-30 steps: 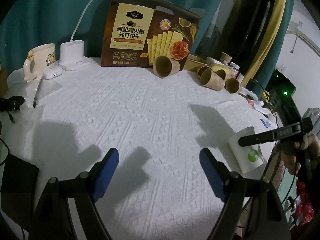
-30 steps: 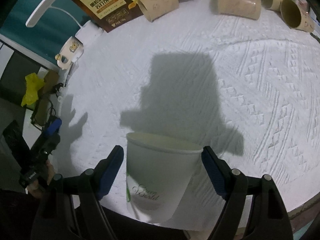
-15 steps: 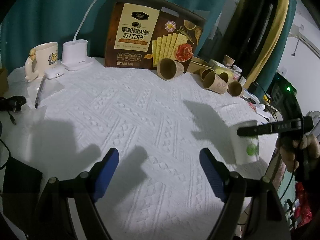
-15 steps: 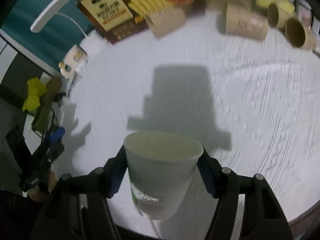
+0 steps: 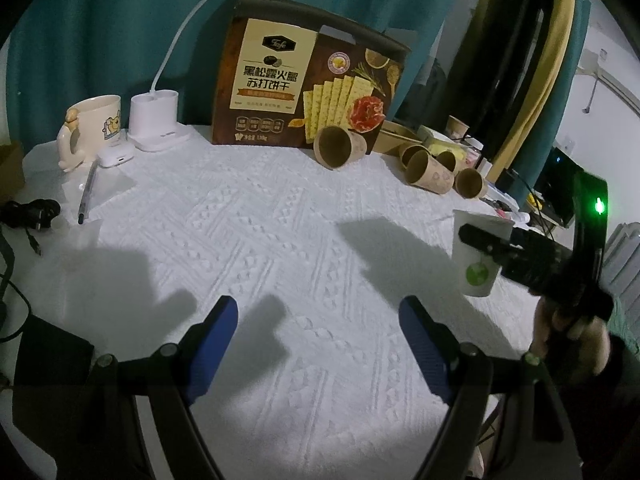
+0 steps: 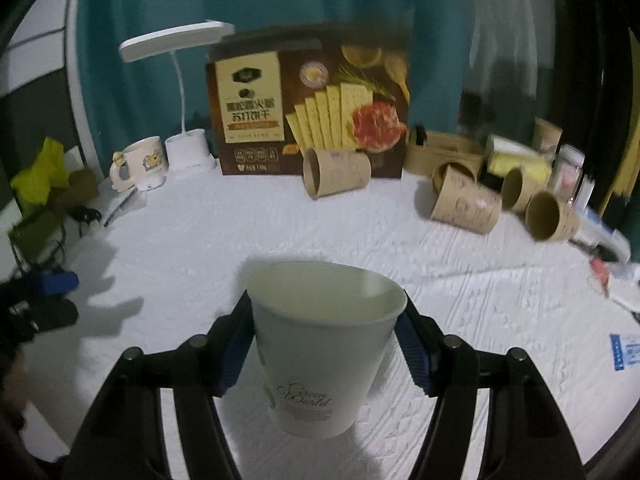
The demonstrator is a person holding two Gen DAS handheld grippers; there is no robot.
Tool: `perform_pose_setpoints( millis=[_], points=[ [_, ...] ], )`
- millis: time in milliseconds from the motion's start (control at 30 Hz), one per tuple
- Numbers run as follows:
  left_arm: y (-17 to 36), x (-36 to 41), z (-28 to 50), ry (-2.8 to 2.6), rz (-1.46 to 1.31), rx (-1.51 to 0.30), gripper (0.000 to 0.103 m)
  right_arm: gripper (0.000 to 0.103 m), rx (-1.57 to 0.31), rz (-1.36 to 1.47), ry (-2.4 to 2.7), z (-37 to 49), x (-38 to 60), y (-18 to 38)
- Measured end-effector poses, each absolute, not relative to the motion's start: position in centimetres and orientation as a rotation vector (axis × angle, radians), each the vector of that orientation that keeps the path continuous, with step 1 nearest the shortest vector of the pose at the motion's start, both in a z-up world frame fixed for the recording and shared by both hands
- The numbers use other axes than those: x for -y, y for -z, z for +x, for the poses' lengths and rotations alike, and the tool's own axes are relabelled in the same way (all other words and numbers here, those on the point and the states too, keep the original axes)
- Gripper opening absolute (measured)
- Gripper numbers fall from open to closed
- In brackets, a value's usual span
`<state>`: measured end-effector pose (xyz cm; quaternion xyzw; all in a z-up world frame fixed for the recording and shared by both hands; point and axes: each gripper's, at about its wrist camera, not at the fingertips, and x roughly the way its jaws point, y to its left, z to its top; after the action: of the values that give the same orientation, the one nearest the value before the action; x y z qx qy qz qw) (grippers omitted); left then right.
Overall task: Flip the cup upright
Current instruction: 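Rotate the held white cup upright with the right gripper, opening up, then lower the upright white cup onto the tablecloth and open the right gripper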
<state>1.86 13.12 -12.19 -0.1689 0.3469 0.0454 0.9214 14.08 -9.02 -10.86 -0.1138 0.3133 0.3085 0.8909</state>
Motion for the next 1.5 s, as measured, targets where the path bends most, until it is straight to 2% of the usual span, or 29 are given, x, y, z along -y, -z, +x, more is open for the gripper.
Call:
perform_pose_setpoints(
  millis=[400,900,1500],
  points=[
    [12.5,-11.4,1.4,-0.071,-0.308,-0.736,0.083,0.064,-0.517,-0.245,-0.613,9.5,9.9,13.0],
    [13.7,-9.6,0.7,-0.039,-0.325,-0.751,0.083,0.064,-0.504,-0.223,-0.598,6.9,11.8,13.4],
    [13.4,-9.0,-0.7,-0.035,-0.305,-0.742,0.083,0.069,-0.744,-0.133,-0.516,6.7,12.9,13.5]
  ],
)
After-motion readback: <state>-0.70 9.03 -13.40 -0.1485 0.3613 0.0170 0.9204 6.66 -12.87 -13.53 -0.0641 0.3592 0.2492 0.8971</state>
